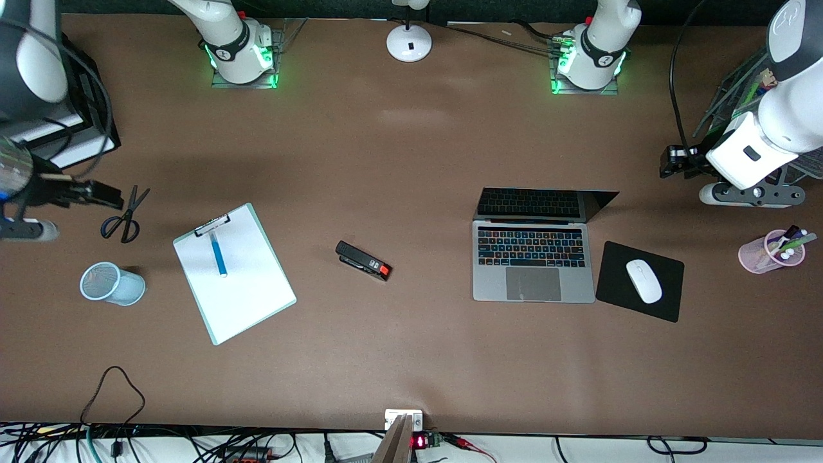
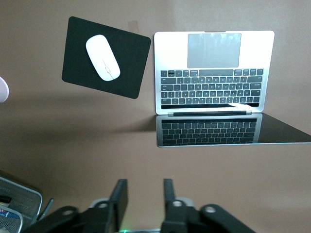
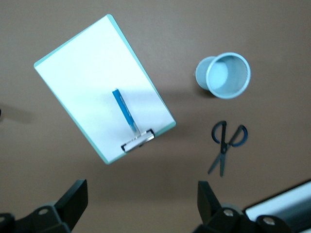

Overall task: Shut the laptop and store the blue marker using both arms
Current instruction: 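Move the right gripper toward the clipboard while the left gripper reaches the laptop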

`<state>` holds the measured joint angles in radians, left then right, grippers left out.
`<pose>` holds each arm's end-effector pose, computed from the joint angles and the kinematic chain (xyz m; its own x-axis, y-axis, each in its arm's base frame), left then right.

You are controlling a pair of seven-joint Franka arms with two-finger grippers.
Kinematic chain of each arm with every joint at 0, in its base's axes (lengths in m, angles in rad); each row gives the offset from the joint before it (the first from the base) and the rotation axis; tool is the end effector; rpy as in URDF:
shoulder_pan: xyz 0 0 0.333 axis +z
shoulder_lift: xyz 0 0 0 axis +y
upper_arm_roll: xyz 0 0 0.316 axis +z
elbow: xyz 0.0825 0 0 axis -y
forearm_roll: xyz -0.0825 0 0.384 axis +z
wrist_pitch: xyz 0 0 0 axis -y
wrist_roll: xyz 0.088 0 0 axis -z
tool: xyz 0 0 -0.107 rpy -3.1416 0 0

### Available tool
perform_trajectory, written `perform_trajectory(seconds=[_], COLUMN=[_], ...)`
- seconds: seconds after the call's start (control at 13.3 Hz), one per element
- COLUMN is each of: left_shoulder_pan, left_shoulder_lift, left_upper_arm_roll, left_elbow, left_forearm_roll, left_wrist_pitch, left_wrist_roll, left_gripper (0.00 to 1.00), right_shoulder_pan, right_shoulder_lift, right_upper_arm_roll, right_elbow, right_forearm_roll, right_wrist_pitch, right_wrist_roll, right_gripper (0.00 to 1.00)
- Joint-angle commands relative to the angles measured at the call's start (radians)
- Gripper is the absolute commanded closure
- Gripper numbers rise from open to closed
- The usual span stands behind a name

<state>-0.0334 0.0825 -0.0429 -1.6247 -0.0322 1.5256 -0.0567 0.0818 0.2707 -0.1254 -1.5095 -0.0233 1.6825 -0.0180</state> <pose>0.5653 -0.0459 0.5496 0.9830 -0.0203 -0.1822 -0.0160 -0.9996 0.0251 0.6332 -0.0213 0.5025 0.9951 -0.0215 -0.0966 -0.0163 -0.9984 0.0545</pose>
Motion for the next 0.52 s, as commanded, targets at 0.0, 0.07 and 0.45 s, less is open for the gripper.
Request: perform_trajectory(seconds=[0.0, 0.07, 0.45], left_shoulder_pan=[-0.009, -0.008, -0.006], left_shoulder_lift=[0.013, 0.008, -0.013], left_upper_arm_roll=[-0.009, -0.04, -0.178], left_elbow=[0.029, 0.017, -0.105], left_forearm_roll=[-0.025, -0.026, -0.054], left_wrist_pitch=[-0.08, -0.088, -0.026], left_wrist_roll=[-0.006, -0.02, -0.08], left_gripper=[0.94, 0.94, 0.96], right_shoulder_pan=[0.013, 0.025, 0.07], right_shoulder_lift=[0.085, 0.114, 0.208], right_upper_arm_roll=[0.006, 0.006, 0.007], right_elbow=[0.011, 0.011, 0.009], right_forearm_roll=[0.013, 0.014, 0.014], right_wrist_pitch=[0.087, 0.109, 0.175], right_wrist_roll=[-0.002, -0.007, -0.037], right_gripper=[0.0, 0.0, 0.0])
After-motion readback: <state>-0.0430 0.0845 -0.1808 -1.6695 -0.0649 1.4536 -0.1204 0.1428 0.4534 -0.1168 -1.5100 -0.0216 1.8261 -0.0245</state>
